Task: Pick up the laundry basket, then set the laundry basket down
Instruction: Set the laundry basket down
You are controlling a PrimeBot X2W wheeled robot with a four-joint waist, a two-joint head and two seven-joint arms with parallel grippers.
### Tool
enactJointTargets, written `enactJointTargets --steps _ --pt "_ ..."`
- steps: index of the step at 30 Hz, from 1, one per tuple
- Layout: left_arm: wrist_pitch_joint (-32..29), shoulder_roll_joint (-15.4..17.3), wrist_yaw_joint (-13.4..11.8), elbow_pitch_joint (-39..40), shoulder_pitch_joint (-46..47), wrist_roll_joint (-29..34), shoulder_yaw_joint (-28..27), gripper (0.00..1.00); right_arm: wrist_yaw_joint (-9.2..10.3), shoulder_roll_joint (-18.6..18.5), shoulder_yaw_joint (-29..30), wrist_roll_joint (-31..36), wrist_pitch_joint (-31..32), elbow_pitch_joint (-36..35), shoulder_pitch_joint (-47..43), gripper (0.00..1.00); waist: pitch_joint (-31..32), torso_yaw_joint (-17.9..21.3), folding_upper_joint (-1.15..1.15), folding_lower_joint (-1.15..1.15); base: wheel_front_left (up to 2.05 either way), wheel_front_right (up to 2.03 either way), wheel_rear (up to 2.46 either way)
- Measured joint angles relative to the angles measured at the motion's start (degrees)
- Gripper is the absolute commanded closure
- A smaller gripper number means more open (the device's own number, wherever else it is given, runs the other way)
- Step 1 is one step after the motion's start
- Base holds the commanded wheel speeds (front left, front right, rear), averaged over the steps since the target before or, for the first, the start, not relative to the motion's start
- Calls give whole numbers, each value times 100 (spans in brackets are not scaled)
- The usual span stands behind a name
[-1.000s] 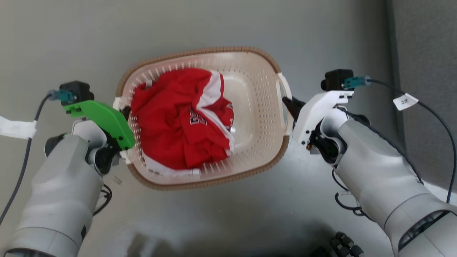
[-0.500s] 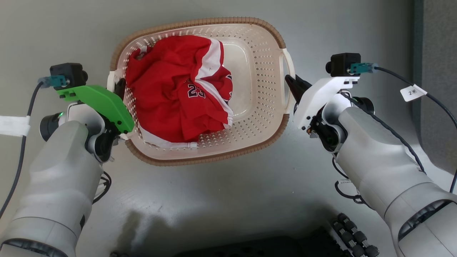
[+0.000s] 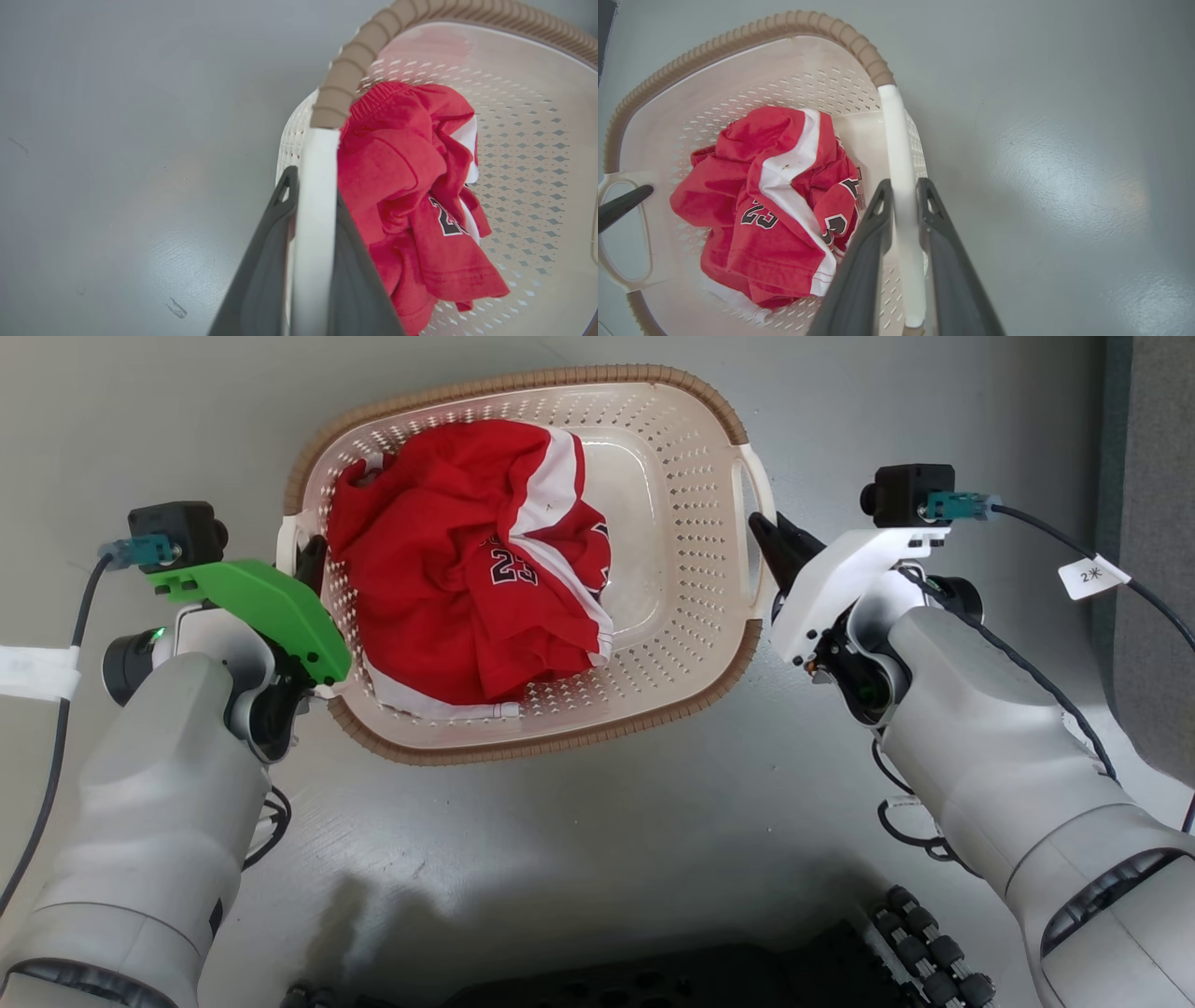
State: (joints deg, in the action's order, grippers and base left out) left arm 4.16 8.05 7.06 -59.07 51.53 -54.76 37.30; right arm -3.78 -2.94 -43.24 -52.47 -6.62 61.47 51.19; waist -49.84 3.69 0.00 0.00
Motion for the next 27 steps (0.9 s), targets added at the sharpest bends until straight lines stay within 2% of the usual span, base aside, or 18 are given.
enactJointTargets --steps 5,6,7,8,9,10,11,12,27 --pt "16 -2 0 -12 7 -20 70 100 -73 -10 -44 0 -49 29 3 100 7 -7 0 0 0 0 0" --pt "16 -3 0 -14 10 -29 90 75 -77 -22 -64 0 -49 30 4 100 9 -10 0 0 0 0 0" --pt "18 -7 4 -12 12 -60 104 61 -99 -33 -104 0 -49 30 6 100 13 -14 0 0 0 0 0" --pt "18 -20 7 -10 14 -78 121 58 -126 -63 -156 0 -47 29 8 100 17 -18 0 0 0 0 0" --pt "16 -37 7 -13 13 -98 141 32 -126 -73 -167 -1 -45 35 7 75 20 -23 0 0 0 0 0" --pt "16 -53 7 -11 14 -100 155 0 -125 -74 -170 -4 -40 57 4 51 25 -27 0 0 0 0 0" --pt "16 -57 7 -11 14 -101 160 0 -126 -64 -191 -4 -38 68 0 9 29 -33 0 0 0 0 0" --pt "18 -59 7 -11 14 -102 166 0 -134 -59 -197 -8 -38 67 0 0 34 -38 0 0 0 0 0" --pt "260 -34 7 -192 -13 -201 249 0 -243 -59 -267 -89 -219 226 -40 0 319 -91 0 0 0 0 0"
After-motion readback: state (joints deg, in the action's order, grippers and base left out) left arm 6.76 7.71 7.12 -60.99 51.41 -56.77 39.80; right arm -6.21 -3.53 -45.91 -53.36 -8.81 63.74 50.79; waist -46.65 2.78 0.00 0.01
